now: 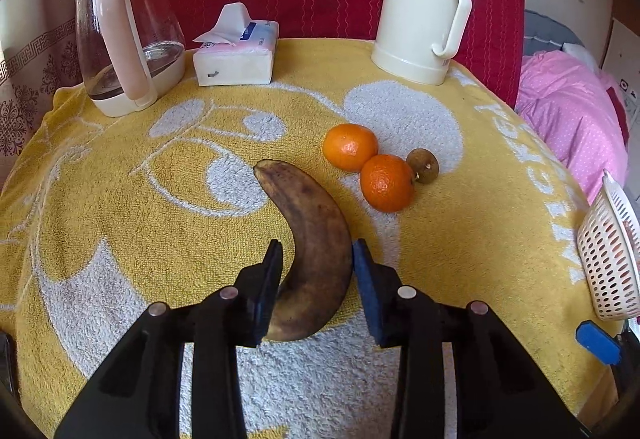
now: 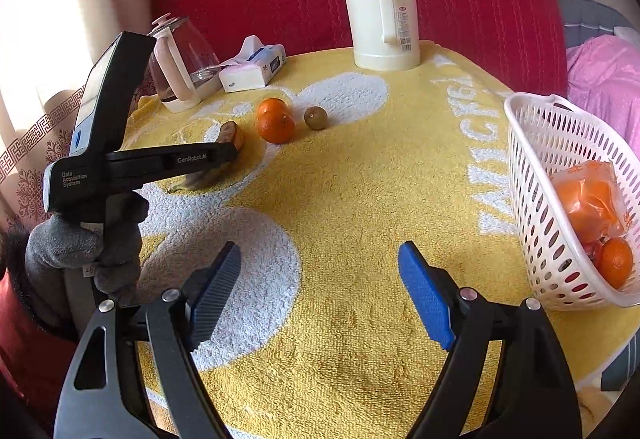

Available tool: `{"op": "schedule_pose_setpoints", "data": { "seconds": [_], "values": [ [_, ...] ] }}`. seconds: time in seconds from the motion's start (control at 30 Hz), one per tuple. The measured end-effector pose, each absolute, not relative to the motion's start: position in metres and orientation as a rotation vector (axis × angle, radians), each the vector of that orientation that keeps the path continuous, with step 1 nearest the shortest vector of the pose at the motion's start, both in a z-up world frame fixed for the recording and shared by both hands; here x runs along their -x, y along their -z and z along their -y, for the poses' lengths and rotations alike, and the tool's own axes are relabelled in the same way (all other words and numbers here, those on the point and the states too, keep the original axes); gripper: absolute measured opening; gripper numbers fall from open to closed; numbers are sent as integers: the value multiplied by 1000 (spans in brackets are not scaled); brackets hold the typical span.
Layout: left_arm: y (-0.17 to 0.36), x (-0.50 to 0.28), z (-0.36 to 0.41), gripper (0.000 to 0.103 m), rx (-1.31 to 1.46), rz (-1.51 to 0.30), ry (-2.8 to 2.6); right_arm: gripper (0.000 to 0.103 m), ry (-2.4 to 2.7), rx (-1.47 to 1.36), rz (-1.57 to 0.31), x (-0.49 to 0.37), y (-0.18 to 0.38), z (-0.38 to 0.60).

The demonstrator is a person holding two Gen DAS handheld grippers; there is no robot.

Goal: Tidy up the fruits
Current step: 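Close the left tool on the brown banana and lift it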

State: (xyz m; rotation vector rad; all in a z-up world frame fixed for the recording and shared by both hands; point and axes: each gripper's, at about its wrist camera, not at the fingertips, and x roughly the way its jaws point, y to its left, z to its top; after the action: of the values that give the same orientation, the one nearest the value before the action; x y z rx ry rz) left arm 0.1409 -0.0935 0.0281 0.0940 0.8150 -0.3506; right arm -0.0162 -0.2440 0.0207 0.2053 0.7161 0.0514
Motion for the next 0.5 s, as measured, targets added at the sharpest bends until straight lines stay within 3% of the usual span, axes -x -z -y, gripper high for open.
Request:
{"op": "schedule_pose_setpoints", "data": {
  "seconds": [0.23, 0.3, 0.43, 0.5],
  "values": [
    [-23, -148, 97, 40, -89, -831, 332, 82, -56, -209, -717, 15, -20, 244],
    [-19, -157, 97, 53, -76, -856, 315, 82, -56, -210, -722, 14, -19, 244],
    [-16, -168, 100, 53, -65, -873, 307, 82, -54, -201, -725, 13, -19, 243],
    [-16, -167, 101, 42, -74, -866, 310, 82, -51, -198, -729, 13, -18, 242]
  ]
}}
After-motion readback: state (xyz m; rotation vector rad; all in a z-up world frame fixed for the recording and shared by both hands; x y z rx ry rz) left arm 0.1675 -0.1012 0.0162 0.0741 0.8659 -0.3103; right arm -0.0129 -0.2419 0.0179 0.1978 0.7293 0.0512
